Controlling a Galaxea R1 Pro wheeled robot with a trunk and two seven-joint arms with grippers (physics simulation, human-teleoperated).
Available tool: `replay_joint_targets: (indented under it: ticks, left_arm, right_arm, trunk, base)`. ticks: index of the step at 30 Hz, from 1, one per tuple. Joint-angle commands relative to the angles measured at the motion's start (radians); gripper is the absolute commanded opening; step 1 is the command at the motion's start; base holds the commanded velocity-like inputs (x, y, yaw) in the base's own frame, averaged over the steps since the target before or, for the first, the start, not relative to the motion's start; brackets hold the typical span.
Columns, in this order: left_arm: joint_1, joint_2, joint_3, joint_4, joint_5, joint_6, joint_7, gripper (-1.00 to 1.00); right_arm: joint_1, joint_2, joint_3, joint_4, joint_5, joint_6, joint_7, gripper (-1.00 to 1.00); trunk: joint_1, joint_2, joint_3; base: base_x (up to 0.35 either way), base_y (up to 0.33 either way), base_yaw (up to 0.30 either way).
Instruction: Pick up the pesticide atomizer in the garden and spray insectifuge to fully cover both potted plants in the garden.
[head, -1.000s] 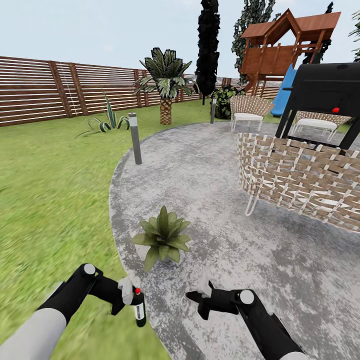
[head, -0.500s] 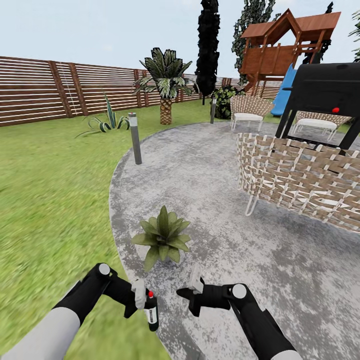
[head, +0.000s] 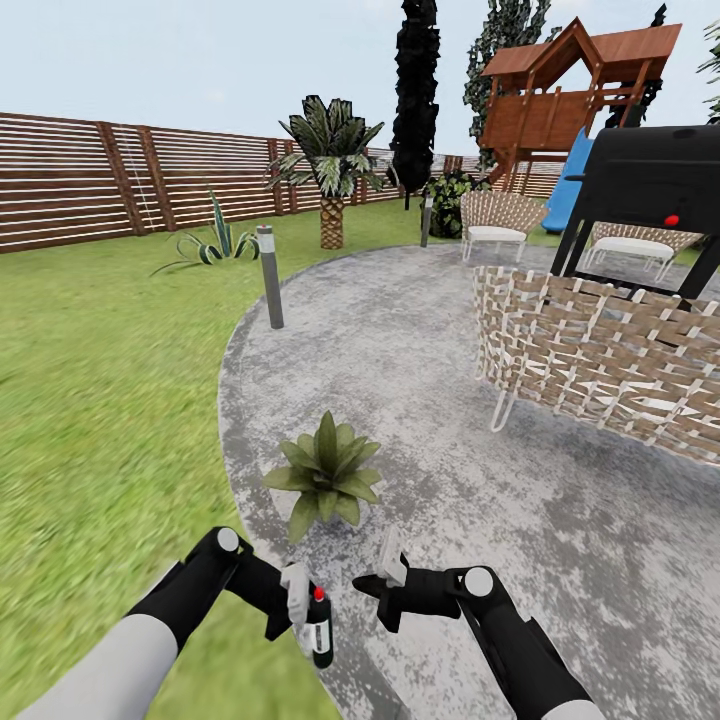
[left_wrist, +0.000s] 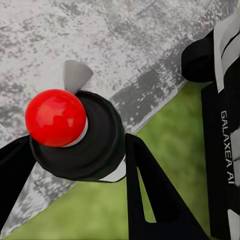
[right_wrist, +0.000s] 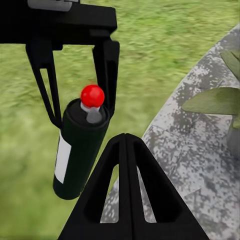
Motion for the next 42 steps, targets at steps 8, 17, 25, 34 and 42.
replay_joint_targets:
  ticks: [8,17,25,34,42]
  left_arm:
    - [0.001,-0.007,0.001,-0.033,0.004,0.007,0.028,-1.00]
    - [0.002,-0.035,0.002,-0.037,0.009,0.007,0.031,-1.00]
    - [0.002,-0.053,0.002,-0.037,0.009,0.007,0.031,-1.00]
    - [0.001,-0.063,0.001,-0.037,0.010,0.006,0.030,-1.00]
    - [0.001,-0.071,0.002,-0.036,0.010,0.006,0.027,-1.00]
  right_arm:
    - [-0.001,0.001,-0.001,-0.014,0.008,-0.007,0.002,-1.00]
    - [0.000,0.001,-0.001,-0.016,0.008,-0.007,0.002,-1.00]
    - [0.000,0.001,-0.001,-0.016,0.007,-0.007,0.002,-1.00]
    - [0.000,0.001,-0.001,-0.016,0.007,-0.007,0.002,-1.00]
    - [0.000,0.000,-0.001,-0.016,0.007,-0.007,0.003,-1.00]
  trunk:
    - [0.000,0.000,-0.001]
    - [0.000,0.000,-0.001]
    - [0.000,0.000,-0.001]
    - [0.000,0.000,-0.001]
    - [0.000,0.000,-0.001]
  base:
    - [0.000,0.000,0.000]
    - [0.000,0.000,0.000]
    - [0.000,0.000,0.000]
    - [0.000,0.000,0.000]
    - [0.000,0.000,0.000]
